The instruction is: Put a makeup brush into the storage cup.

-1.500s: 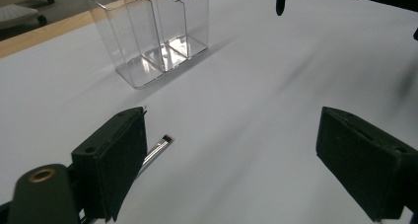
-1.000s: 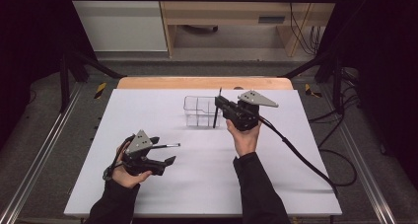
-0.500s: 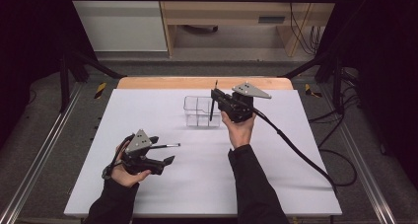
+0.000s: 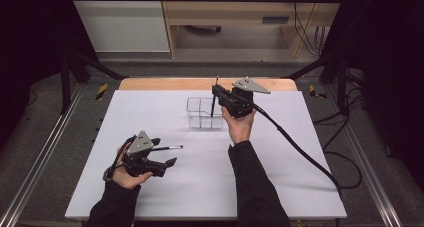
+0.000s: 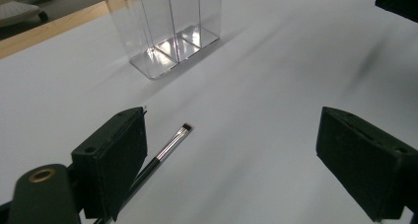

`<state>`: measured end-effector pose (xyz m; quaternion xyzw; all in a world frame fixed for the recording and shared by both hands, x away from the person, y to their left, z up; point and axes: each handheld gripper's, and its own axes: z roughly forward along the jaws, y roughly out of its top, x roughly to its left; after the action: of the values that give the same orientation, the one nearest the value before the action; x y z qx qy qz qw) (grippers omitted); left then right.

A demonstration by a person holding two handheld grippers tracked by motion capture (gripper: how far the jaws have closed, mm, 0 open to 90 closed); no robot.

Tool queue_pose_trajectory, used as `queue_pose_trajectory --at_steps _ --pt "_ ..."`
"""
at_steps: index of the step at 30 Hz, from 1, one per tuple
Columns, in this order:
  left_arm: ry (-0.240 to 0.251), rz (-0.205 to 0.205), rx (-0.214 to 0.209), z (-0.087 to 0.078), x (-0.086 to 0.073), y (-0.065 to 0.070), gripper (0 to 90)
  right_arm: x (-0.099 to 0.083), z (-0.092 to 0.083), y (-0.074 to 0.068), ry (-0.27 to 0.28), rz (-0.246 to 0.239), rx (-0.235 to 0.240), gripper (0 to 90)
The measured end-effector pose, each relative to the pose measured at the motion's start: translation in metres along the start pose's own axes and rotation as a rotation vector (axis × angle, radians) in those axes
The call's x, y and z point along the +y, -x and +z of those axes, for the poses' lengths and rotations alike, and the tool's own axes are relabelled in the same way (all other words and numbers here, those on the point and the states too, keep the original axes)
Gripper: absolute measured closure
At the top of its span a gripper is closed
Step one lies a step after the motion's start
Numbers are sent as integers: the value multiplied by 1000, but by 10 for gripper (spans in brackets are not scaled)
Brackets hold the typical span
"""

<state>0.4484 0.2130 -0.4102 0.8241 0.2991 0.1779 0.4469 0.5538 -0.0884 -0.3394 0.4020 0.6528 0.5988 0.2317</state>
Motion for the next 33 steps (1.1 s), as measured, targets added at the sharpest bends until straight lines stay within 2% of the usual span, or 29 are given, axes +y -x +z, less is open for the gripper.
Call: queue_pose_trajectory --at_steps 19,20,33 --pt "-1 1 -4 0 0 -1 110 5 22 1 10 -1 -15 840" --pt "-2 0 -3 0 0 -1 110 6 24 1 13 -8 -28 840" --pt "-7 6 -6 1 0 -1 110 4 35 5 24 0 -56 840"
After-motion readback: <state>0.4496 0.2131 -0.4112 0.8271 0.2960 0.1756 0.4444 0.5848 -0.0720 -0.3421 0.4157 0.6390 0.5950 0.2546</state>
